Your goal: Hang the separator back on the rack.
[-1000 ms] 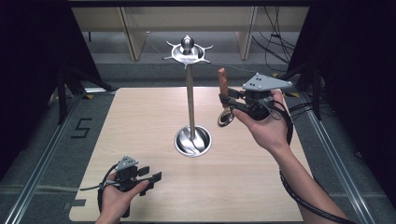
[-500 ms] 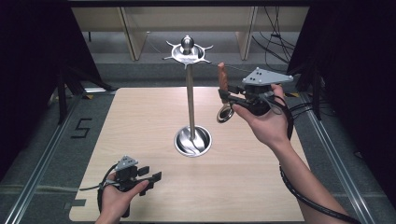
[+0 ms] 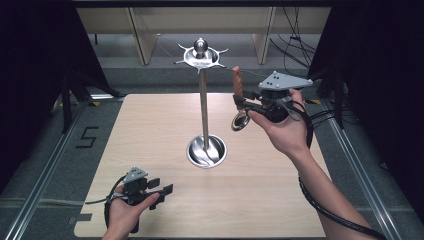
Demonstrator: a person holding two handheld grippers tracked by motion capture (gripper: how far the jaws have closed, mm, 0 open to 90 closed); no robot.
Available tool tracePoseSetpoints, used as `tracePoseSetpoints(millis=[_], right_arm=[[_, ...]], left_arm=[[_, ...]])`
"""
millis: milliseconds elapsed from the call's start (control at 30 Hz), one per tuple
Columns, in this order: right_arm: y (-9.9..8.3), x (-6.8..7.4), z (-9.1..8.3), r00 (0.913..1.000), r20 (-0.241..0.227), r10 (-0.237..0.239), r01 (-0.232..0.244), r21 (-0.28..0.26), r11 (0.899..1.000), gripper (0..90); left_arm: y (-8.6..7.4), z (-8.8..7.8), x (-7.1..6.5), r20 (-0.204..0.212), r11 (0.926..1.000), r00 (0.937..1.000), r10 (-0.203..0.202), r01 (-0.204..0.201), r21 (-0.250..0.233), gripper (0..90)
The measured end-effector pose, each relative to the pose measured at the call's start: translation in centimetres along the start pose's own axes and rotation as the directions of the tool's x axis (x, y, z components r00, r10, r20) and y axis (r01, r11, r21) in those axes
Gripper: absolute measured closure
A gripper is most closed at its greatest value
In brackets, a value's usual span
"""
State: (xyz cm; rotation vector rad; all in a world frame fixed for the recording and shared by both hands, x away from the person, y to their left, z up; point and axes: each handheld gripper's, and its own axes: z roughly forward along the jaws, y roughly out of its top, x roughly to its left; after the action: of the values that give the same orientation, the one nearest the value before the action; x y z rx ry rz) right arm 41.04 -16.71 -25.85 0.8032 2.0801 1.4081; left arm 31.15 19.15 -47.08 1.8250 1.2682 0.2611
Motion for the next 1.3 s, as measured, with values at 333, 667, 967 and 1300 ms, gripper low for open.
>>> tracePoseSetpoints(millis=[333, 667, 967, 1300], right_arm=[[0.6, -0.1, 0.2, 0.9997, -0.005, -0.023, 0.023, -0.003, 1.0, 68.6], [1.3, -0.1, 0.6, 0.999, -0.021, -0.039, 0.039, 0.001, 0.999, 68.7], [1.5, -0.3, 0.9, 0.9992, -0.028, -0.029, 0.029, 0.012, 0.999, 68.6], [1.5, -0.6, 1.1, 0.9984, -0.028, -0.05, 0.05, 0.014, 0.999, 68.7]], left_arm=[[0.0, 0.0, 0.0, 0.001, 1.0, 1.0, -0.001, 0.001, -0.002, 39.0], [0.0, 0.0, 0.0, 0.006, 0.9999, 0.9999, -0.01, 0.01, -0.008, 38.9], [0.0, 0.0, 0.0, 0.005, 0.9999, 1.0, -0.007, 0.007, -0.007, 39.0], [0.0, 0.0, 0.0, 0.007, 0.9999, 0.9999, -0.01, 0.01, -0.008, 39.0]])
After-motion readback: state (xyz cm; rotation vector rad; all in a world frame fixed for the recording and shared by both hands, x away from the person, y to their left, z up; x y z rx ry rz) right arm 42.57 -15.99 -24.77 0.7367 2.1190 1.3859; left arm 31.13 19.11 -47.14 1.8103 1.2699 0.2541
